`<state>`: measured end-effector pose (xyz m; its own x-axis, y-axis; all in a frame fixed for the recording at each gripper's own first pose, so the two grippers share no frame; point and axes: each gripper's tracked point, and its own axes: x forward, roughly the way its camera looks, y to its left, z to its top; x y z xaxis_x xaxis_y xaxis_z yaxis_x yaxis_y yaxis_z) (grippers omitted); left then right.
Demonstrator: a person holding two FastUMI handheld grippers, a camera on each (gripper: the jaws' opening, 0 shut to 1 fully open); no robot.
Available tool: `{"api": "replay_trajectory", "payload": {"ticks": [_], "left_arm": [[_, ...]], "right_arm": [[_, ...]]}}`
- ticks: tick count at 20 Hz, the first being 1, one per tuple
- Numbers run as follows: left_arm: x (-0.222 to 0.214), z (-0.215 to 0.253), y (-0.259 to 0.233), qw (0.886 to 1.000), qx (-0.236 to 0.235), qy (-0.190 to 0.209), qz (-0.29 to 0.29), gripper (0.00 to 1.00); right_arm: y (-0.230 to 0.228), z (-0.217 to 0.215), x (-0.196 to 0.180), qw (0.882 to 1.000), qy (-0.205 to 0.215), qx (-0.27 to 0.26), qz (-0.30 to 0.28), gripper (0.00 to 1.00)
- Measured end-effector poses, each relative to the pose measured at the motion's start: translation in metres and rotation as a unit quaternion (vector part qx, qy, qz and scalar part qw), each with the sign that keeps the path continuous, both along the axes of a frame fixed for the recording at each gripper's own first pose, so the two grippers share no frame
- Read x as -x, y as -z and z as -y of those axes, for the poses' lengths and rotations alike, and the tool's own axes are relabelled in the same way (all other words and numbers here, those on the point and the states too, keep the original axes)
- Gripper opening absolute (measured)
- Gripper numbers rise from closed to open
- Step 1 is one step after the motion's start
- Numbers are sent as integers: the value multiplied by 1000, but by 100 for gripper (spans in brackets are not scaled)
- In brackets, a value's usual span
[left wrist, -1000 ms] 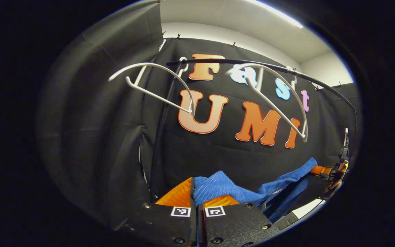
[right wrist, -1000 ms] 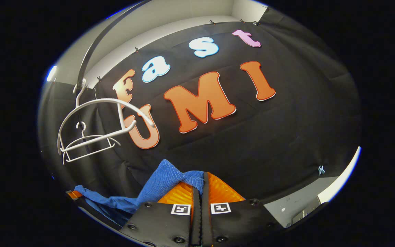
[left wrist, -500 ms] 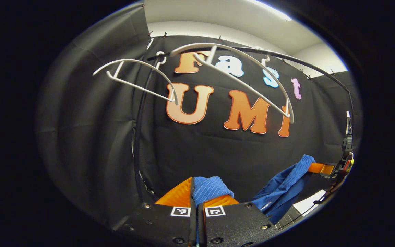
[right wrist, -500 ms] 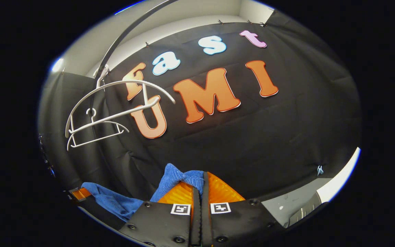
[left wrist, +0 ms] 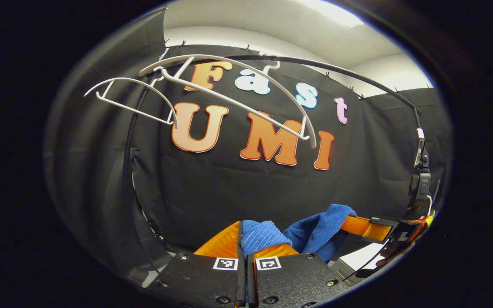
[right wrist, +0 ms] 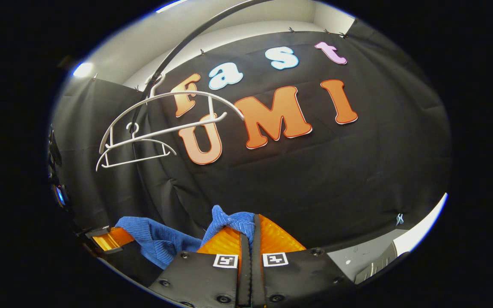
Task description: Grasp the clothes on the hanger with both hands and then place them into the laundry hamper below.
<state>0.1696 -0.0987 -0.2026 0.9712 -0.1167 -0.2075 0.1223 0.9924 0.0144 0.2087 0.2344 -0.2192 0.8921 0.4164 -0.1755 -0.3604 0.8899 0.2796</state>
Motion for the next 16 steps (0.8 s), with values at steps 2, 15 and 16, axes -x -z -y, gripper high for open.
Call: {"api": "replay_trajectory", "payload": {"ticks": [2, 15, 16], "left_arm": [[-2, 10, 8, 1000, 8, 3, -4, 2], [-11, -7, 134, 994, -3, -44, -95, 2], [-8, -10, 145, 993, 2, -48, -104, 2]], "right_arm": [[6, -1, 3, 1000, -2, 5, -3, 8], [112, 6, 5, 997, 14, 50, -58, 8], [122, 7, 4, 996, 17, 54, -64, 8]]}}
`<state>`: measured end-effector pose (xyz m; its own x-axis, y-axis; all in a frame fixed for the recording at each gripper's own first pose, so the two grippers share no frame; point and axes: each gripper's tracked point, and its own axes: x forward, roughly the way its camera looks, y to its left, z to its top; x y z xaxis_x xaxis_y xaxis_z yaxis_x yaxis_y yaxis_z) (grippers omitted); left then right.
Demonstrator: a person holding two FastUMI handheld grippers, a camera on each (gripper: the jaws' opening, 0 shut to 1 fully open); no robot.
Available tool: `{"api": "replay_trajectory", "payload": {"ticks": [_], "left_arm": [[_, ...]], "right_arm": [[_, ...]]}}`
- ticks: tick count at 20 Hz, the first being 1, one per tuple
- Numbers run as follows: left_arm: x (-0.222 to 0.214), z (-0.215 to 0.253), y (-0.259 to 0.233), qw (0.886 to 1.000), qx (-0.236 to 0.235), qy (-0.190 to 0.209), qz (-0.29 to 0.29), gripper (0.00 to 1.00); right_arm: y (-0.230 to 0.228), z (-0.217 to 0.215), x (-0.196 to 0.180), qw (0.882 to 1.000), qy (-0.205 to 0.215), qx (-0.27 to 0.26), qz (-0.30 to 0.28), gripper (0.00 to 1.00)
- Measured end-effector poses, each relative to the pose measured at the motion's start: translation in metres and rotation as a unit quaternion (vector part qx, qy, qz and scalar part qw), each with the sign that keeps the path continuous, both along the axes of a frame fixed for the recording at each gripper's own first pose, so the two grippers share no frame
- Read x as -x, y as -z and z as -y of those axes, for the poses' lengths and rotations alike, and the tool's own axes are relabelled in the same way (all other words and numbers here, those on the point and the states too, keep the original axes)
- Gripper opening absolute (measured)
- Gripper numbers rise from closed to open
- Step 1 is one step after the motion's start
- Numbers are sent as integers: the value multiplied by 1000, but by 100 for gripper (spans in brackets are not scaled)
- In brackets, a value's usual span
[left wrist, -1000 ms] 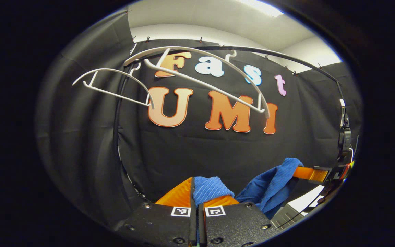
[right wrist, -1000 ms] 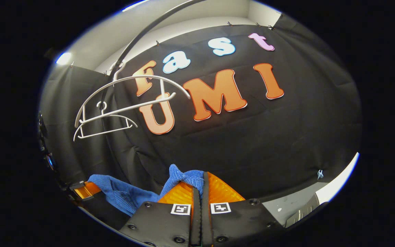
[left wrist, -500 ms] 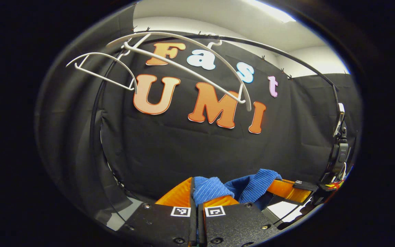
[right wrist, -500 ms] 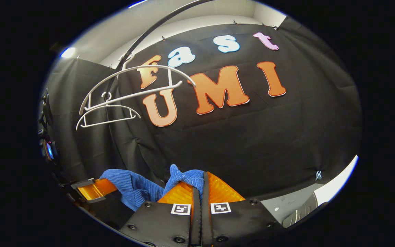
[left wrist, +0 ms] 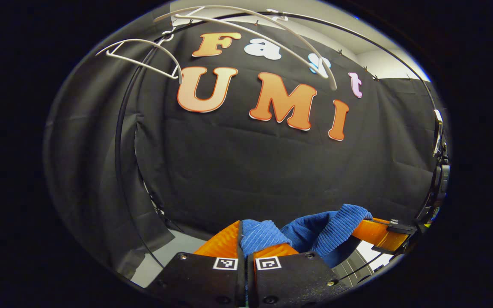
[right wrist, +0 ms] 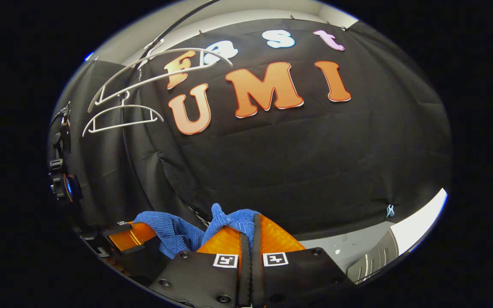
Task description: Grasp the clothes on the hanger with both hands and then place them into the laundry hamper below.
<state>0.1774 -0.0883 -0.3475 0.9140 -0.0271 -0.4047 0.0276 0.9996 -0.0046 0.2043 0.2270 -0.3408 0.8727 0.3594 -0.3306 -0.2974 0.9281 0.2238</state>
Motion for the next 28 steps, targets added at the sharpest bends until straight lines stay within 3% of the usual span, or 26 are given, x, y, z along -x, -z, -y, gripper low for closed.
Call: {"api": "replay_trajectory", "payload": {"ticks": [5, 11, 16, 22, 28], "left_arm": [[14, 0, 58, 999, -4, -9, -42, 2], [29, 2, 134, 993, -24, 7, -116, 2], [33, -2, 186, 984, -33, 7, -173, 2], [51, -15, 251, 968, -50, -1, -245, 4], [75, -20, 285, 954, -69, -2, -290, 2]], "right_arm": [[54, 4, 5, 999, 11, 24, -24, 8], [145, 15, 1, 994, 32, 37, -97, 8], [213, 27, 11, 986, 57, 48, -152, 8], [283, 38, 22, 974, 56, 77, -206, 8], [335, 47, 39, 963, 56, 98, -243, 9]]}}
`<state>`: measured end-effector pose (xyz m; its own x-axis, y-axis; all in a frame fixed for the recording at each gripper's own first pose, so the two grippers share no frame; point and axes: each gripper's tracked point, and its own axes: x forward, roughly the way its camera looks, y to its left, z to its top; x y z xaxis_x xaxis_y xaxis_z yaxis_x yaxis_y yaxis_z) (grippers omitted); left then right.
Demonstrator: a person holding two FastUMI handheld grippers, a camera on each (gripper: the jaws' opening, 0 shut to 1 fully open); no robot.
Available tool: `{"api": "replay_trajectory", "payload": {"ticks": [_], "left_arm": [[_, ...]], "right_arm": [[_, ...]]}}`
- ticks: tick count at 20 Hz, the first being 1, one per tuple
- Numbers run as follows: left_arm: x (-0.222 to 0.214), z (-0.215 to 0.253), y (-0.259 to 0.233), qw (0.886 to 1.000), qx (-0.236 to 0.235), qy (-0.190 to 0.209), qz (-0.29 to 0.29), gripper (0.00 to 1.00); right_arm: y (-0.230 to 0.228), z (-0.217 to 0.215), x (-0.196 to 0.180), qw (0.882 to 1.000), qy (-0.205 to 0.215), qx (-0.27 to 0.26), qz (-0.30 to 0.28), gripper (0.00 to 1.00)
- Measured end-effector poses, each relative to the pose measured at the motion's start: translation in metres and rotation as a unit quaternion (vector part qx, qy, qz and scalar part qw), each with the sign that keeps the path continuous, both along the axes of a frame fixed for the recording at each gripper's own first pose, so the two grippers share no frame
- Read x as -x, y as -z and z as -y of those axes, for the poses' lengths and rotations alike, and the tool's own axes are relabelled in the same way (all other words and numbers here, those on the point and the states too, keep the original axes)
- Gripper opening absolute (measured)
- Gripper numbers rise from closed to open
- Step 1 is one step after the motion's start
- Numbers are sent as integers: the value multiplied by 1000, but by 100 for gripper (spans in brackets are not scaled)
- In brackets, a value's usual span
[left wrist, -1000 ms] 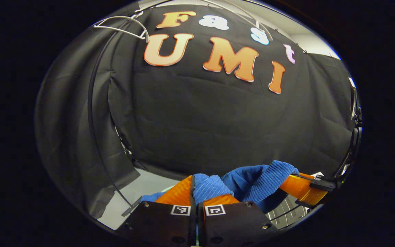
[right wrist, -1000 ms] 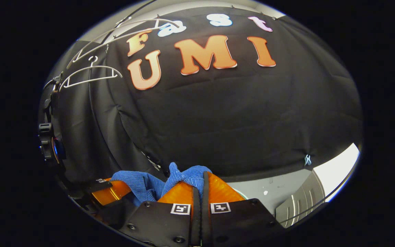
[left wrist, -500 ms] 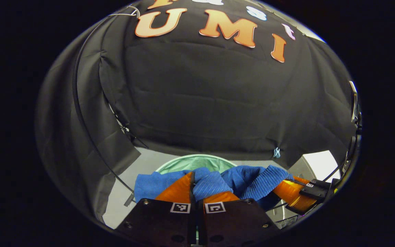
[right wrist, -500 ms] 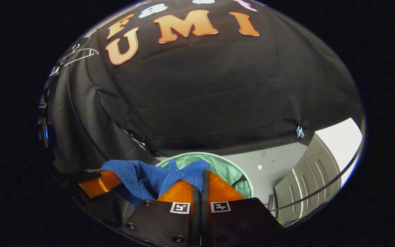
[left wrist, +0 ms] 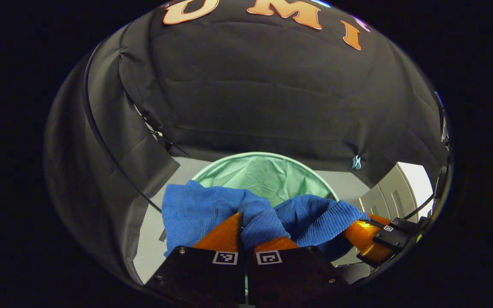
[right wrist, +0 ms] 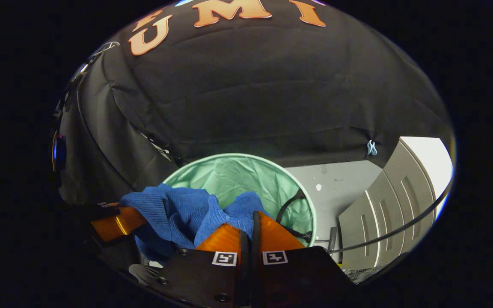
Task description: Grasp the clothes on the hanger with both hands and then place them into the laundry hamper below.
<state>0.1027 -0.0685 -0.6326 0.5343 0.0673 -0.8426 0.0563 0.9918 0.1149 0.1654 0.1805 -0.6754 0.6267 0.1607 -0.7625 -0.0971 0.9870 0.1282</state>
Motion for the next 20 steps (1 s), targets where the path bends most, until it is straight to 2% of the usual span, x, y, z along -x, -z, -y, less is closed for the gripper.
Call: {"api": "replay_trajectory", "payload": {"ticks": [3, 6, 8, 13, 15, 16, 18, 19, 20], "left_arm": [[21, -4, 8, 999, 7, -32, -18, 3], [43, 2, 17, 996, 40, -71, -42, 3], [51, -3, 23, 995, 29, -72, -57, 3], [41, 4, 14, 996, 9, -59, -65, 5], [35, 10, 10, 996, 6, -59, -64, 10], [37, 9, 12, 996, 6, -63, -64, 15], [42, 6, 16, 995, 11, -67, -72, 19], [43, 6, 17, 995, 13, -67, -75, 22], [45, 4, 16, 995, 15, -66, -76, 27]], "right_arm": [[15, 10, 16, 999, 18, -6, -26, 9], [23, 17, 22, 999, 21, -4, -41, 9], [23, 17, 22, 999, 16, 6, -39, 8], [31, 7, 32, 999, -4, 18, -48, 9], [35, 5, 35, 998, -6, 20, -57, 9], [34, 6, 36, 998, -4, 21, -59, 15], [33, 8, 36, 998, 1, 22, -61, 15], [31, 9, 38, 998, 3, 21, -62, 10], [30, 9, 38, 998, 4, 19, -63, 24]]}}
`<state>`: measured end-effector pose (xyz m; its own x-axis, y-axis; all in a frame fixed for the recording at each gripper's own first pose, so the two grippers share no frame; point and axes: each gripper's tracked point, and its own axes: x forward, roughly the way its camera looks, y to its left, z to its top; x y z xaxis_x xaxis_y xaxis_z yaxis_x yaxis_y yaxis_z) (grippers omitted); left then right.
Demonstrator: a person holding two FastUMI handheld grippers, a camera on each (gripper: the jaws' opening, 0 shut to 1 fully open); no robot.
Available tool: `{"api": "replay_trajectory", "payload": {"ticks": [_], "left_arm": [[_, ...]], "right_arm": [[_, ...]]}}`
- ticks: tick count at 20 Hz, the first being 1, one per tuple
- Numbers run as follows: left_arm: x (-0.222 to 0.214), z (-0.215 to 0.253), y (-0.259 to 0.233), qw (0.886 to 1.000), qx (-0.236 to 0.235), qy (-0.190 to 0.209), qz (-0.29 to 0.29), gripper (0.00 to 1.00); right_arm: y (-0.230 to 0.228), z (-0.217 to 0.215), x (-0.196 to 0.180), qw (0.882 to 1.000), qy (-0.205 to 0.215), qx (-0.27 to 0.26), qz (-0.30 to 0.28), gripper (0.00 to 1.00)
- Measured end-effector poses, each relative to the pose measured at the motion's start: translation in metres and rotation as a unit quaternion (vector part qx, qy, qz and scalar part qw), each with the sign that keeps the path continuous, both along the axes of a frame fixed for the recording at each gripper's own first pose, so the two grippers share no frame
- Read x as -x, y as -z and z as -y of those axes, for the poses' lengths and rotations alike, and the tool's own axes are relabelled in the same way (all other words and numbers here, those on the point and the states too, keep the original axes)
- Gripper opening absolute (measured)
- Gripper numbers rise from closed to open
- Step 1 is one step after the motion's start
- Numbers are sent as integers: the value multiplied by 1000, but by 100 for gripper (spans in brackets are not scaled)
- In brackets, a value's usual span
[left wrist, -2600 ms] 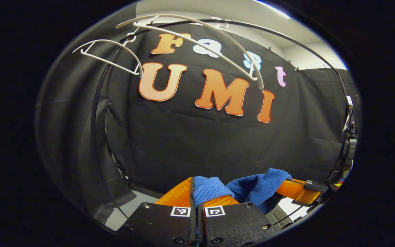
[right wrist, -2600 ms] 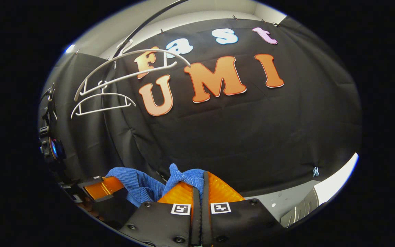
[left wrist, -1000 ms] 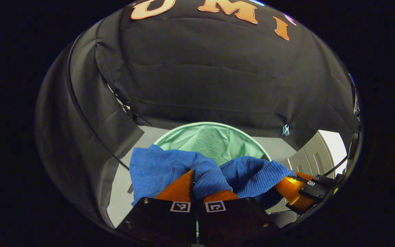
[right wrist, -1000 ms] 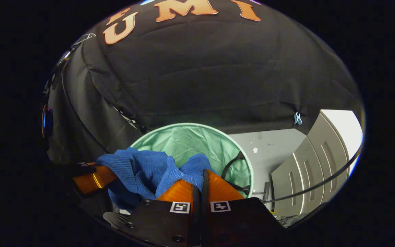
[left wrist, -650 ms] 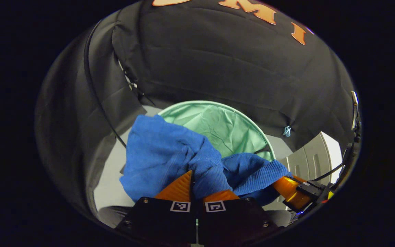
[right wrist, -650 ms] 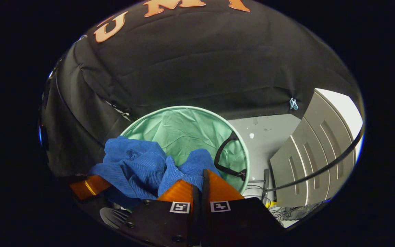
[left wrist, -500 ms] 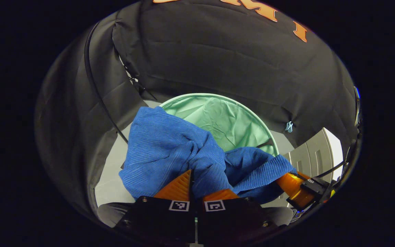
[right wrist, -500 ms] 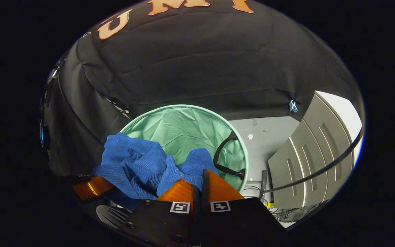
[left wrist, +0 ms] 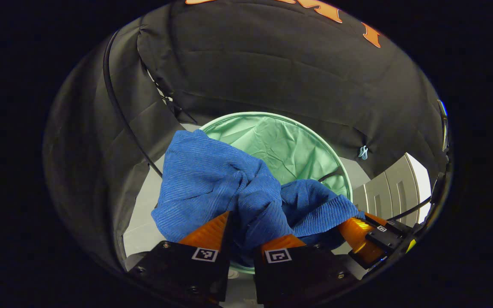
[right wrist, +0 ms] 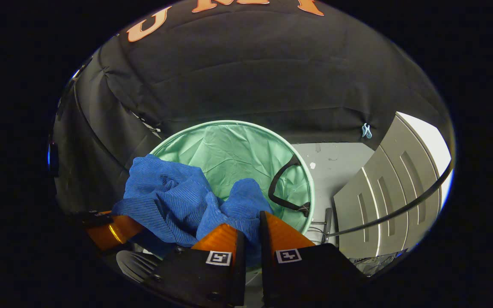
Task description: Grasp the clothes on the hanger with both hands and then place them into the laundry hamper below.
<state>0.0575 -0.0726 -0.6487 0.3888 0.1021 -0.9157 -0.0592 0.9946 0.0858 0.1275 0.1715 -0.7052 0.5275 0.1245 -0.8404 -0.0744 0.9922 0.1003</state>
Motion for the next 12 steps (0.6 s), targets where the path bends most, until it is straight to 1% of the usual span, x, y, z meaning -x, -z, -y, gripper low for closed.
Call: {"api": "replay_trajectory", "payload": {"ticks": [1, 2, 3, 4, 5, 6, 7, 8, 9, 10, 12], "left_arm": [[0, 0, -4, 1000, -1, 2, 3, 29], [-4, 1, -6, 1000, -5, 5, 7, 28], [-6, 3, -8, 1000, -8, 7, 9, 49], [-7, 3, -9, 1000, -9, 7, 11, 48], [-8, 3, -12, 1000, -8, 5, 11, 52], [-6, 0, -12, 1000, -7, 1, 12, 60], [-7, -2, -16, 1000, -10, 0, 14, 60], [-6, -5, -22, 1000, -16, -1, 17, 67], [-8, -8, -28, 1000, -22, 0, 21, 61], [-8, -12, -34, 999, -29, 1, 27, 65], [-12, -15, -45, 999, -32, 0, 39, 67]], "right_arm": [[-1, 2, 1, 1000, 2, 1, 0, 24], [-3, 2, 0, 1000, 1, -3, 1, 24], [-4, 0, 1, 1000, 0, -8, 5, 27], [-10, -2, -1, 1000, 0, -10, 9, 36], [-12, -1, -3, 1000, -1, -11, 13, 36], [-17, -2, -3, 1000, -3, -9, 18, 36], [-20, -3, -3, 1000, -6, -12, 22, 36], [-23, -5, -4, 1000, -9, -14, 24, 45], [-26, -4, -2, 999, -12, -16, 26, 42], [-29, -7, -3, 999, -15, -20, 28, 51], [-40, -8, -4, 999, -19, -25, 37, 44]]}}
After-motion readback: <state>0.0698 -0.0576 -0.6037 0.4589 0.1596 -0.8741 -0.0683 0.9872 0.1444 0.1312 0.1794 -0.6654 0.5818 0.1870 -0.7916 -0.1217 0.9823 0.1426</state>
